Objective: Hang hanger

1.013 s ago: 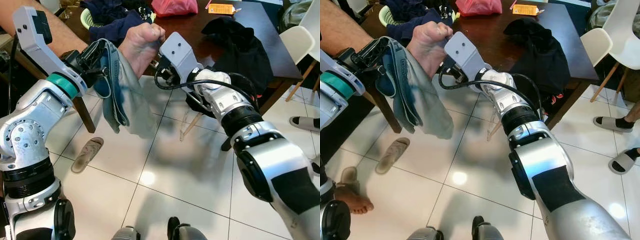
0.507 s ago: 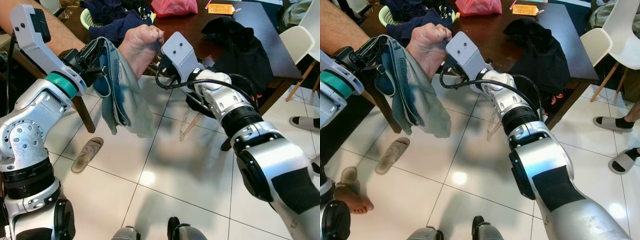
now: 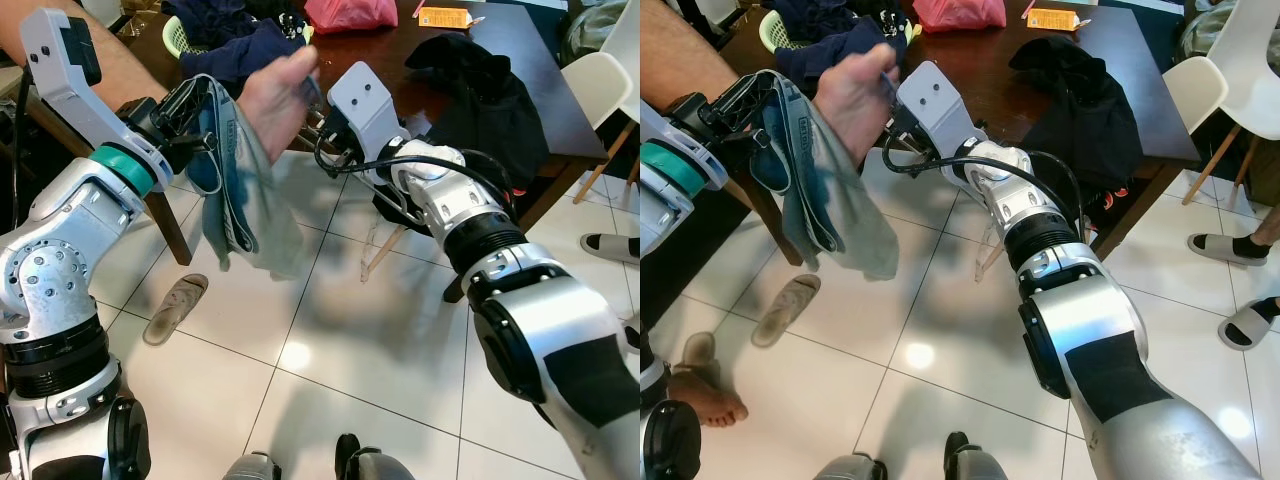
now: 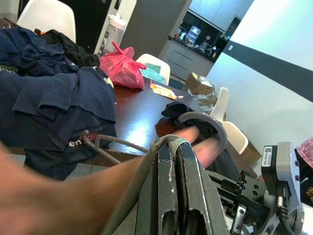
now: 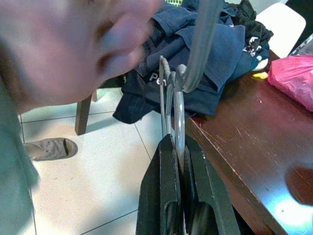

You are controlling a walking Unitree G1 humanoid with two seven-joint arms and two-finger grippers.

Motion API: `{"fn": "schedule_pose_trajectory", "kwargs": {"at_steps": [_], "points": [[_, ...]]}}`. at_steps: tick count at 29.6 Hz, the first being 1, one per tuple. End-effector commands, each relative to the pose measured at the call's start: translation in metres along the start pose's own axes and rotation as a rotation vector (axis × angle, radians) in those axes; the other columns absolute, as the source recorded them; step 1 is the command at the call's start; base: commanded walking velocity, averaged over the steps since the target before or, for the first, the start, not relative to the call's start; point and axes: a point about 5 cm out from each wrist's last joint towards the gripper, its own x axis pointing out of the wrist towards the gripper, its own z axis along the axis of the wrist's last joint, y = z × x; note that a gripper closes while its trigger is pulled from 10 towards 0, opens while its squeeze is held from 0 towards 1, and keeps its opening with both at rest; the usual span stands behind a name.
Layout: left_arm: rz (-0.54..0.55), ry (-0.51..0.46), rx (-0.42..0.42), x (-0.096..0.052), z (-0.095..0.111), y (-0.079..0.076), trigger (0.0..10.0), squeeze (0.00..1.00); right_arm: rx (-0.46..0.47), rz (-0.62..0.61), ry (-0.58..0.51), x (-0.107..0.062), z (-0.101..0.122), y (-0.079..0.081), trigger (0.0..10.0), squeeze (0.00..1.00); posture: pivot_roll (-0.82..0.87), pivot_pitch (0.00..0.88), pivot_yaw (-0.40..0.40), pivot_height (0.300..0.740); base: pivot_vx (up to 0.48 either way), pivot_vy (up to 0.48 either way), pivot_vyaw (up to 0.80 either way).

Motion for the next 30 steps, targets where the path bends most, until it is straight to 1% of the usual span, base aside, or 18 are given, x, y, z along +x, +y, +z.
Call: {"fn": "schedule_pose_trajectory", "kwargs": {"at_steps": [1,8,12,14,15,16,17,18,19,20,21,22,23,25,26,27,29,30], "points": [[0.008,-0.008,0.005,-0.001,0.001,0.001,10.0,0.0,0.018,-0.01,-0.004,-0.001,0.0,-0.003,0.0,0.0,0.23,0.037,0.018,0.74,0.0,0.0,0.0],[0.015,0.004,-0.005,0.003,-0.003,0.0,10.0,0.0,0.018,-0.022,-0.005,-0.004,-0.002,-0.007,0.0,0.0,0.22,0.04,0.025,0.74,0.0,0.0,0.0],[0.015,-0.005,-0.017,0.0,-0.007,-0.002,10.0,0.0,0.044,-0.034,-0.005,-0.008,-0.008,-0.01,0.0,0.0,0.2,0.039,-0.008,0.74,0.0,0.0,0.0],[0.015,-0.005,-0.017,0.0,-0.007,-0.002,10.0,0.0,0.044,-0.034,-0.005,-0.008,-0.008,-0.01,0.0,0.0,0.2,0.039,-0.008,0.74,0.0,0.0,0.0],[0.025,-0.01,-0.015,-0.002,-0.009,-0.001,10.0,0.0,0.078,-0.016,-0.022,-0.013,-0.012,-0.013,0.0,0.0,0.2,0.04,-0.016,0.74,0.0,0.0,0.0],[0.025,-0.01,-0.015,-0.002,-0.009,-0.001,10.0,0.0,0.078,-0.016,-0.022,-0.013,-0.012,-0.013,0.0,0.0,0.2,0.04,-0.016,0.74,0.0,0.0,0.0],[0.037,-0.012,-0.015,-0.004,-0.011,0.001,10.0,0.0,0.136,0.051,-0.059,-0.02,-0.015,-0.015,0.0,0.0,0.19,0.037,-0.017,0.74,0.0,0.0,0.0],[0.044,-0.012,-0.015,-0.006,-0.012,0.002,10.0,0.0,0.172,0.101,-0.09,-0.026,-0.017,-0.017,2.3,0.0,0.19,0.037,-0.017,0.74,0.0,0.0,0.0],[0.044,-0.012,-0.015,-0.006,-0.012,0.002,10.0,0.0,0.172,0.101,-0.09,-0.026,-0.017,-0.017,2.3,0.0,0.19,0.037,-0.017,0.74,0.0,0.0,0.0],[0.052,-0.007,-0.017,-0.007,-0.013,0.005,10.0,0.0,0.22,0.156,-0.134,-0.038,-0.02,-0.023,10.0,0.0,0.18,0.045,-0.013,0.74,0.0,0.0,0.0],[0.052,-0.007,-0.017,-0.007,-0.013,0.005,10.0,0.0,0.22,0.156,-0.134,-0.038,-0.02,-0.023,10.0,0.0,0.18,0.045,-0.013,0.74,0.0,0.0,0.0],[0.06,0.002,-0.014,-0.008,-0.015,0.006,10.0,0.0,0.245,0.165,-0.17,-0.049,-0.022,-0.032,10.0,0.0,0.16,0.06,-0.005,0.74,0.0,0.0,0.0],[0.06,0.002,-0.014,-0.008,-0.015,0.006,10.0,0.0,0.245,0.165,-0.17,-0.049,-0.022,-0.032,10.0,0.0,0.16,0.06,-0.005,0.74,0.0,0.0,0.0],[0.07,0.041,0.034,-0.015,-0.023,0.009,10.0,0.0,0.334,0.049,-0.224,-0.071,-0.027,-0.055,10.0,0.0,0.11,0.076,0.018,0.74,0.0,0.0,0.0],[0.07,0.041,0.034,-0.015,-0.023,0.009,10.0,0.0,0.334,0.049,-0.224,-0.071,-0.027,-0.055,10.0,0.0,0.11,0.076,0.018,0.74,0.0,0.0,0.0],[0.072,0.072,0.086,-0.021,-0.028,0.01,10.0,0.0,0.385,-0.041,-0.25,-0.081,-0.032,-0.062,10.0,0.0,0.08,0.085,0.035,0.74,0.0,0.0,0.0],[0.072,0.072,0.086,-0.021,-0.028,0.01,10.0,0.0,0.385,-0.041,-0.25,-0.081,-0.032,-0.062,10.0,0.0,0.08,0.085,0.035,0.74,0.0,0.0,0.0],[0.041,0.135,0.273,-0.028,-0.038,0.009,10.0,0.0,0.526,-0.145,-0.345,-0.102,-0.047,-0.056,10.0,0.0,0.08,0.109,0.028,0.74,0.0,0.0,0.0]]}}
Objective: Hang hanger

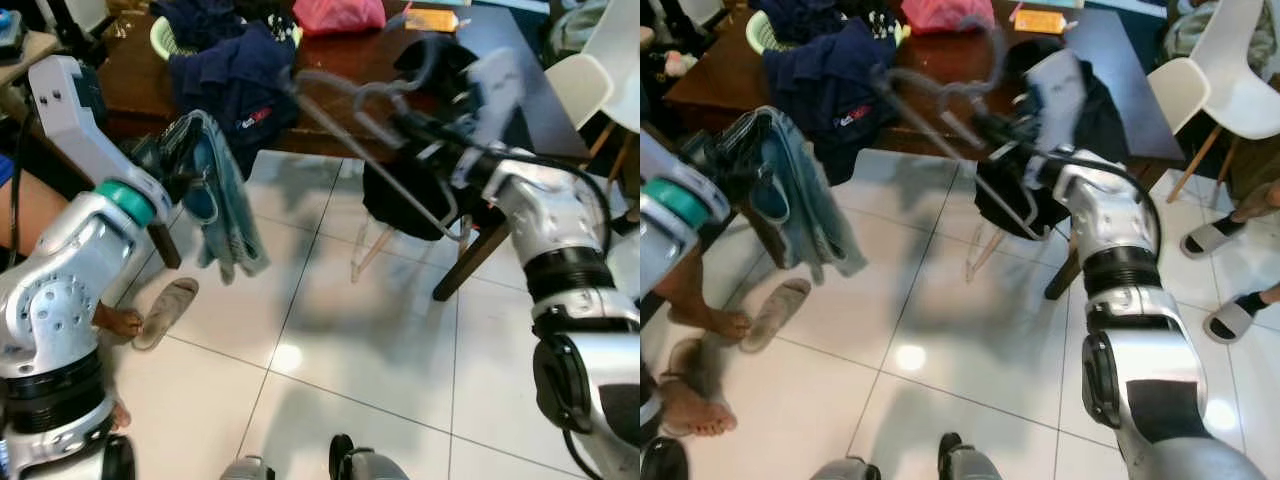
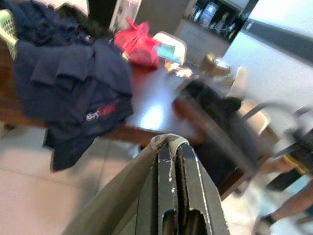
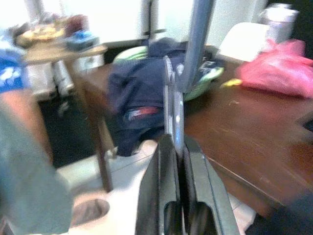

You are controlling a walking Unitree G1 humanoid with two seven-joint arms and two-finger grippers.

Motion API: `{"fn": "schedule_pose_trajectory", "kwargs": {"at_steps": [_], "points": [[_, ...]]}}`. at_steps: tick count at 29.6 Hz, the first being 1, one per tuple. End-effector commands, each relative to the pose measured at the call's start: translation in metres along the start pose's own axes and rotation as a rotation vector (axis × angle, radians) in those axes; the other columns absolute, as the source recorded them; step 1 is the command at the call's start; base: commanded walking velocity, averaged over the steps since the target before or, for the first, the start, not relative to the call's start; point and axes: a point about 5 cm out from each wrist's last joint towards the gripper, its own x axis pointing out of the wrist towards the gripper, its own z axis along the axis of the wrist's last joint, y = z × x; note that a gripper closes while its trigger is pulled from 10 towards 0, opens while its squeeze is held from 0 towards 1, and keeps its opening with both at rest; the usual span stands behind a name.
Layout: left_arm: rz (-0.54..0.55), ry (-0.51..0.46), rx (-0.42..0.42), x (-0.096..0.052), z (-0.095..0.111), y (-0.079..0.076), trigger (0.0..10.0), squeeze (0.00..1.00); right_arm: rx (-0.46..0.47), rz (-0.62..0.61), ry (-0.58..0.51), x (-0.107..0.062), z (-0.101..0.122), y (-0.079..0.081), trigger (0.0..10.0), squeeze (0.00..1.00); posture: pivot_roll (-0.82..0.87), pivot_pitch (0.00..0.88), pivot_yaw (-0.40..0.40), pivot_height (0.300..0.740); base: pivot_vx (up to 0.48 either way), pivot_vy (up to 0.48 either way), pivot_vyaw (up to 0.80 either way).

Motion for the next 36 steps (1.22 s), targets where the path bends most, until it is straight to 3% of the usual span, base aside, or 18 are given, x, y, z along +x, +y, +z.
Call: {"fn": "schedule_pose_trajectory", "kwargs": {"at_steps": [1,3,6,7,8,9,10,11,12,13,15,18,25,27,28,29,31,36], "points": [[-0.043,0.024,0.145,-0.004,-0.005,-0.007,10.0,0.0,0.122,-0.061,-0.06,-0.018,-0.012,0.002,10.0,0.0,0.08,0.109,0.028,0.74,0.0,0.0,0.0],[-0.063,0.039,0.219,-0.005,-0.008,-0.008,10.0,0.0,0.17,-0.065,-0.098,-0.027,-0.016,0.007,10.0,0.0,0.08,0.109,0.028,0.74,0.0,0.0,0.0],[-0.08,0.056,0.264,-0.007,-0.011,-0.009,10.0,0.0,0.208,-0.021,-0.129,-0.036,-0.02,0.017,10.0,0.0,0.08,0.122,0.031,0.74,0.0,0.0,0.0],[-0.016,0.075,0.183,-0.008,-0.014,0.002,10.0,0.0,0.205,0.067,-0.14,-0.045,-0.021,0.03,10.0,0.0,0.06,0.128,0.042,0.74,0.0,0.0,0.0],[-0.016,0.075,0.183,-0.008,-0.014,0.002,10.0,0.0,0.205,0.067,-0.14,-0.045,-0.021,0.03,10.0,0.0,0.06,0.128,0.042,0.74,0.0,0.0,0.0],[0.038,0.083,0.108,-0.008,-0.016,0.009,10.0,0.0,0.199,0.138,-0.137,-0.054,-0.02,0.037,10.0,0.0,0.05,0.125,0.037,0.74,0.0,0.0,0.0],[0.038,0.083,0.108,-0.008,-0.016,0.009,10.0,0.0,0.199,0.138,-0.137,-0.054,-0.02,0.037,10.0,0.0,0.05,0.125,0.037,0.74,0.0,0.0,0.0],[0.1,0.079,0.032,-0.008,-0.016,0.019,10.0,0.0,0.189,0.21,-0.114,-0.064,-0.02,0.041,10.0,0.0,0.05,0.126,0.028,0.74,0.0,0.0,0.0],[0.1,0.079,0.032,-0.008,-0.016,0.019,10.0,0.0,0.189,0.21,-0.114,-0.064,-0.02,0.041,10.0,0.0,0.05,0.126,0.028,0.74,0.0,0.0,0.0],[0.159,0.057,-0.001,-0.007,-0.012,0.027,10.0,0.0,0.17,0.241,-0.067,-0.075,-0.02,0.038,10.0,0.0,0.04,0.13,0.016,0.74,0.0,0.0,0.0],[0.273,0.008,0.062,-0.005,-0.005,0.041,10.0,0.0,0.144,0.241,-0.004,-0.091,-0.014,0.028,10.0,0.0,0.03,0.132,0.009,0.74,0.0,0.0,0.0],[0.345,-0.019,0.117,-0.002,-0.003,0.046,10.0,0.0,0.125,0.263,0.024,-0.1,-0.006,0.028,10.0,0.0,0.02,0.138,0.004,0.74,0.0,0.0,0.0],[0.454,-0.083,0.201,0.009,0.003,0.047,10.0,0.0,0.102,0.379,0.106,-0.106,-0.002,0.048,10.0,0.0,0.01,0.15,0.004,0.74,0.0,0.0,0.0],[0.475,-0.092,0.225,0.023,0.004,0.042,10.0,0.0,0.111,0.495,0.167,-0.101,-0.011,0.071,10.0,0.0,0.0,0.16,0.001,0.74,0.0,0.0,0.0],[0.474,-0.09,0.225,0.031,0.002,0.039,10.0,0.0,0.115,0.548,0.193,-0.096,-0.016,0.083,10.0,0.0,-0.01,0.164,-0.001,0.74,0.0,0.0,0.0],[0.474,-0.09,0.225,0.031,0.002,0.039,10.0,0.0,0.115,0.548,0.193,-0.096,-0.016,0.083,10.0,0.0,-0.01,0.164,-0.001,0.74,0.0,0.0,0.0],[0.46,-0.085,0.213,0.042,-0.001,0.034,10.0,0.0,0.108,0.616,0.24,-0.092,-0.025,0.1,10.0,0.0,-0.01,0.166,-0.004,0.74,0.0,0.0,0.0],[0.398,-0.056,0.167,0.051,-0.009,0.025,10.0,0.0,0.09,0.639,0.282,-0.088,-0.036,0.111,10.0,0.0,-0.01,0.166,-0.004,0.74,0.0,0.0,0.0]]}}
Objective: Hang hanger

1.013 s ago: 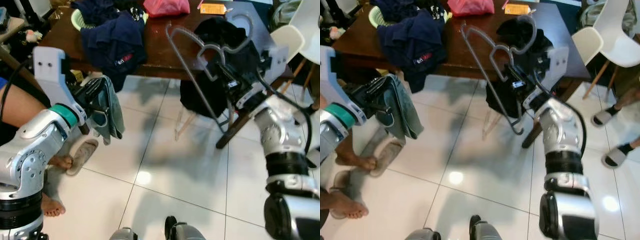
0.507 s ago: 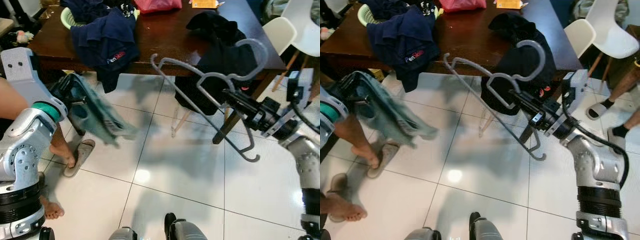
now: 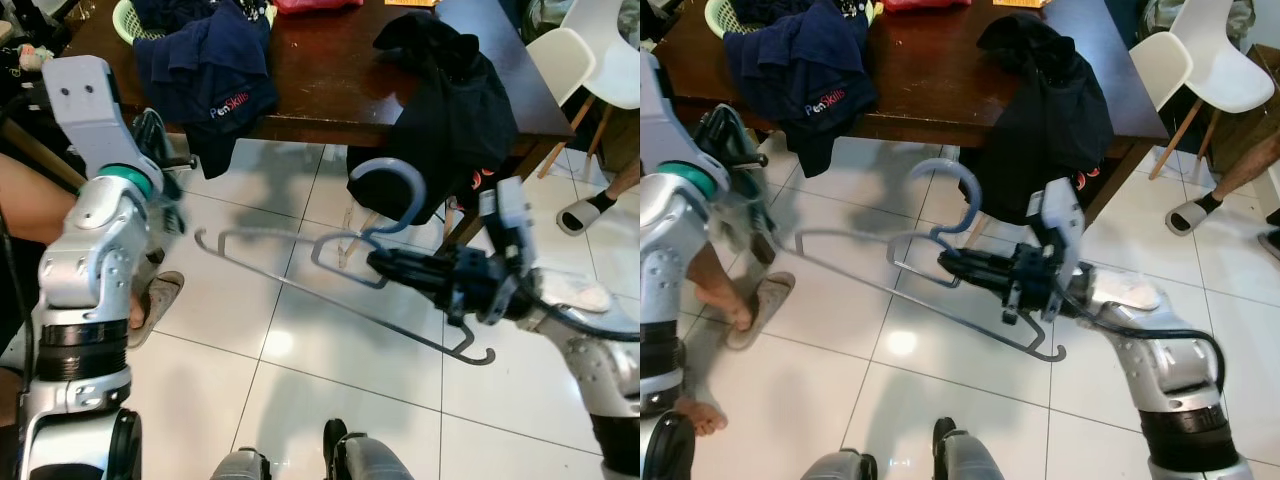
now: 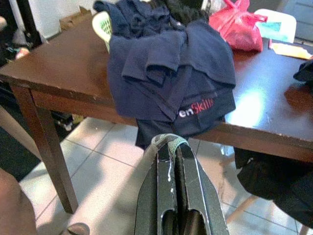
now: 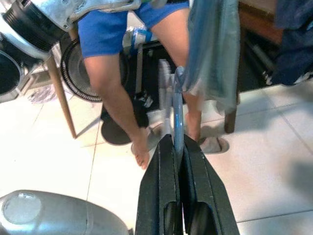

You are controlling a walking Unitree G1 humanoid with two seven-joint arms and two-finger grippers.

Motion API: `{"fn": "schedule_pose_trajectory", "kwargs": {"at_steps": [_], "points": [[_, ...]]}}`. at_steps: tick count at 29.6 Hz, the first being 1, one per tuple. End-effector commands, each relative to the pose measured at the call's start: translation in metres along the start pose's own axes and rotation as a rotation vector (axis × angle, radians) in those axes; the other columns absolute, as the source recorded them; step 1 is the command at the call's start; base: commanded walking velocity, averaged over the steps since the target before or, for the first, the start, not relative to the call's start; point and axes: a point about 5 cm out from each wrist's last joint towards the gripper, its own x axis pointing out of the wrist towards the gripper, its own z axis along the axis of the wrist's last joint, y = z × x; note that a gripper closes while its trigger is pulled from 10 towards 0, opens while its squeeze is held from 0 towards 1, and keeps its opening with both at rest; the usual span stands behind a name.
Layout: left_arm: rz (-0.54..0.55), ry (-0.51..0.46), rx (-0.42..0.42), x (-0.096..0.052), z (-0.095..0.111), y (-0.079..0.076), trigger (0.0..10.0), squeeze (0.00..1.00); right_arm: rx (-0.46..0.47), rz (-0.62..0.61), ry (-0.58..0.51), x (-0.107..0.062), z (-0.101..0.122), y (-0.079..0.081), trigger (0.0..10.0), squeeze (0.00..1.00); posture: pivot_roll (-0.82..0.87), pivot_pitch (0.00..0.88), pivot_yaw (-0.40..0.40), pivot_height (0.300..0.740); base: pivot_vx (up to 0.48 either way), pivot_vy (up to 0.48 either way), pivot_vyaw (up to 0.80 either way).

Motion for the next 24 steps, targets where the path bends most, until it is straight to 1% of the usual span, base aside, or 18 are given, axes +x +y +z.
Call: {"fn": "schedule_pose_trajectory", "kwargs": {"at_steps": [1,2,3,5,6,7,9,10,12,13,14,16,18,19,20,21,22,24], "points": [[-0.07,0.045,-0.038,0.001,-0.007,-0.013,10.0,0.0,-0.01,-0.016,0.02,0.008,-0.006,0.003,10.0,0.0,-0.02,0.163,0.001,0.74,0.0,0.0,0.0],[-0.117,0.078,-0.07,-0.001,-0.013,-0.02,10.0,0.0,-0.016,-0.052,0.016,0.012,-0.007,0.0,10.0,0.0,-0.02,0.163,0.001,0.74,0.0,0.0,0.0],[-0.117,0.078,-0.07,-0.001,-0.013,-0.02,10.0,0.0,-0.016,-0.052,0.016,0.012,-0.007,0.0,10.0,0.0,-0.02,0.163,0.001,0.74,0.0,0.0,0.0],[-0.153,0.102,-0.097,-0.003,-0.017,-0.026,10.0,0.0,-0.017,-0.083,0.011,0.015,-0.007,-0.002,10.0,0.0,-0.01,0.165,0.002,0.74,0.0,0.0,0.0],[-0.196,0.13,-0.116,-0.006,-0.021,-0.031,10.0,0.0,-0.024,-0.122,0.008,0.015,-0.007,-0.005,10.0,0.0,-0.01,0.168,0.005,0.74,0.0,0.0,0.0],[-0.234,0.153,-0.113,-0.009,-0.023,-0.034,10.0,0.0,-0.038,-0.159,0.016,0.013,-0.007,-0.01,10.0,0.0,-0.01,0.169,0.006,0.74,0.0,0.0,0.0],[-0.257,0.163,-0.065,-0.011,-0.025,-0.031,10.0,0.0,-0.055,-0.21,0.038,0.005,-0.007,-0.017,10.0,0.0,-0.01,0.168,0.006,0.74,0.0,0.0,0.0],[-0.227,0.137,0.008,-0.009,-0.024,-0.025,10.0,0.0,-0.063,-0.227,0.052,-0.001,-0.007,-0.02,10.0,0.0,-0.01,0.167,0.004,0.74,0.0,0.0,0.0],[-0.219,0.131,0.024,-0.009,-0.024,-0.023,10.0,0.0,-0.064,-0.229,0.055,-0.002,-0.007,-0.021,10.0,0.0,-0.01,0.167,0.004,0.74,0.0,0.0,0.0],[-0.202,0.099,0.092,-0.007,-0.021,-0.017,10.0,0.0,-0.069,-0.244,0.062,-0.007,-0.007,-0.023,10.0,0.0,-0.01,0.165,0.005,0.74,0.0,0.0,0.0],[-0.202,0.099,0.092,-0.007,-0.021,-0.017,10.0,0.0,-0.069,-0.244,0.062,-0.007,-0.007,-0.023,10.0,0.0,-0.01,0.165,0.005,0.74,0.0,0.0,0.0],[-0.237,0.097,0.147,-0.01,-0.018,-0.009,10.0,0.0,-0.078,-0.283,0.074,-0.017,-0.006,-0.029,10.0,0.0,-0.01,0.163,0.006,0.74,0.0,0.0,0.0],[-0.258,0.109,0.156,-0.012,-0.018,-0.006,10.0,0.0,-0.083,-0.297,0.078,-0.02,-0.006,-0.031,10.0,0.0,-0.01,0.16,0.01,0.74,0.0,0.0,0.0],[-0.284,0.125,0.186,-0.016,-0.015,0.005,10.0,0.0,-0.089,-0.315,0.081,-0.026,-0.005,-0.034,10.0,0.0,0.0,0.157,0.013,0.74,0.0,0.0,0.0],[-0.284,0.125,0.186,-0.016,-0.015,0.005,10.0,0.0,-0.089,-0.315,0.081,-0.026,-0.005,-0.034,10.0,0.0,0.0,0.157,0.013,0.74,0.0,0.0,0.0],[-0.289,0.13,0.2,-0.018,-0.014,0.009,10.0,0.0,-0.091,-0.32,0.08,-0.027,-0.005,-0.035,10.0,0.0,0.0,0.157,0.013,0.74,0.0,0.0,0.0],[-0.262,0.128,0.228,-0.018,-0.011,0.02,10.0,0.0,-0.09,-0.314,0.076,-0.029,-0.004,-0.034,10.0,0.0,0.01,0.155,0.016,0.74,0.0,0.0,0.0],[-0.228,0.125,0.26,-0.018,-0.008,0.033,10.0,0.0,-0.09,-0.306,0.073,-0.031,-0.003,-0.033,10.0,0.0,0.01,0.155,0.016,0.74,0.0,0.0,0.0]]}}
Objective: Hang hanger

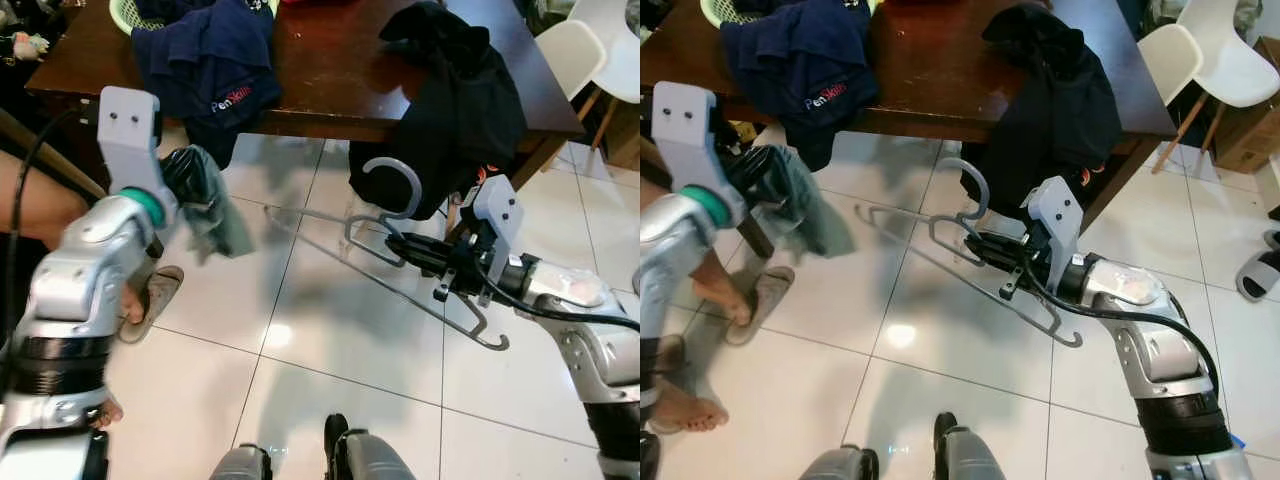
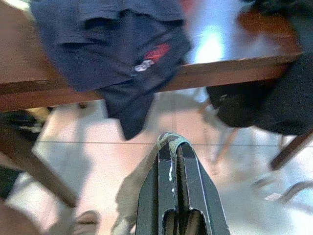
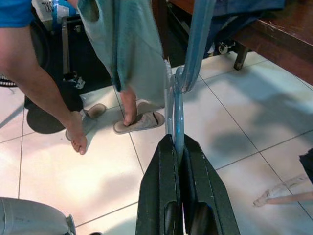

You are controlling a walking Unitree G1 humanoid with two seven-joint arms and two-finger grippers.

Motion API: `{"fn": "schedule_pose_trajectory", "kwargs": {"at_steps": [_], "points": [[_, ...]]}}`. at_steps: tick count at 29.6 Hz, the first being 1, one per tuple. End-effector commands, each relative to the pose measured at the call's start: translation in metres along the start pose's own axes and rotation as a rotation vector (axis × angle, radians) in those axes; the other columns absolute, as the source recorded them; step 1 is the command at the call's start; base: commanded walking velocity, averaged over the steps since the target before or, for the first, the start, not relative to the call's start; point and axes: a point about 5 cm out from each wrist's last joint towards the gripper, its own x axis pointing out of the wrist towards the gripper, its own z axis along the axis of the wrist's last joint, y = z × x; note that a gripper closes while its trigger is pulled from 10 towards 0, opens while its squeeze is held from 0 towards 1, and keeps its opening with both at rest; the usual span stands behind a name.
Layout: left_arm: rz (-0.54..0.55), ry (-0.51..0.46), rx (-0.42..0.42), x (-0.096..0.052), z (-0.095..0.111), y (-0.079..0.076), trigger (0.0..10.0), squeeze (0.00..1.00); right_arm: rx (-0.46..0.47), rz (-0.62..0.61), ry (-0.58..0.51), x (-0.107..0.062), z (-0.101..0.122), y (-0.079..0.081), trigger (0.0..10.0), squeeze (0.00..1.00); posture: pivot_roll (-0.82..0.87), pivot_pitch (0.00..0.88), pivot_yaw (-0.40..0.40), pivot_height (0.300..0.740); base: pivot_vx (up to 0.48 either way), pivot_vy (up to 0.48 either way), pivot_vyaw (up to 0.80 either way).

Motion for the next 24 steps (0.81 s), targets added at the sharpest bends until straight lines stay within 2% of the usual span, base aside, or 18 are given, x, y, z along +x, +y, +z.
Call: {"fn": "schedule_pose_trajectory", "kwargs": {"at_steps": [1,2,5,7,9,16,22,24], "points": [[0.007,0.021,-0.002,-0.004,-0.003,0.008,10.0,0.0,0.009,0.004,-0.023,-0.003,0.001,0.001,10.0,0.0,0.01,0.151,0.015,0.74,0.0,0.0,0.0],[0.001,0.031,-0.015,-0.004,-0.003,0.008,10.0,0.0,0.015,0.008,-0.036,-0.002,0.003,0.003,10.0,0.0,0.01,0.151,0.015,0.74,0.0,0.0,0.0],[-0.032,0.039,-0.047,-0.004,-0.006,0.0,10.0,0.0,0.048,0.127,-0.096,0.01,0.011,0.023,10.0,0.0,0.01,0.148,0.014,0.74,0.0,0.0,0.0],[-0.04,0.032,-0.058,-0.003,-0.005,-0.003,10.0,0.0,0.059,0.159,-0.108,0.013,0.012,0.029,10.0,0.0,0.01,0.145,0.012,0.74,0.0,0.0,0.0],[-0.045,0.03,-0.062,-0.004,-0.005,-0.004,10.0,0.0,0.062,0.171,-0.111,0.014,0.013,0.03,10.0,0.0,0.01,0.145,0.012,0.74,0.0,0.0,0.0],[-0.073,-0.002,-0.125,0.003,0.002,-0.015,10.0,0.0,0.058,0.216,-0.135,0.034,0.014,0.048,10.0,0.0,0.01,0.142,0.012,0.74,0.0,0.0,0.0],[-0.089,-0.019,-0.174,0.013,0.005,-0.025,10.0,0.0,0.082,0.244,-0.207,0.063,0.024,0.067,10.0,0.0,0.0,0.139,0.014,0.74,0.0,0.0,0.0],[-0.089,-0.019,-0.174,0.013,0.005,-0.025,10.0,0.0,0.082,0.244,-0.207,0.063,0.024,0.067,10.0,0.0,0.0,0.139,0.014,0.74,0.0,0.0,0.0]]}}
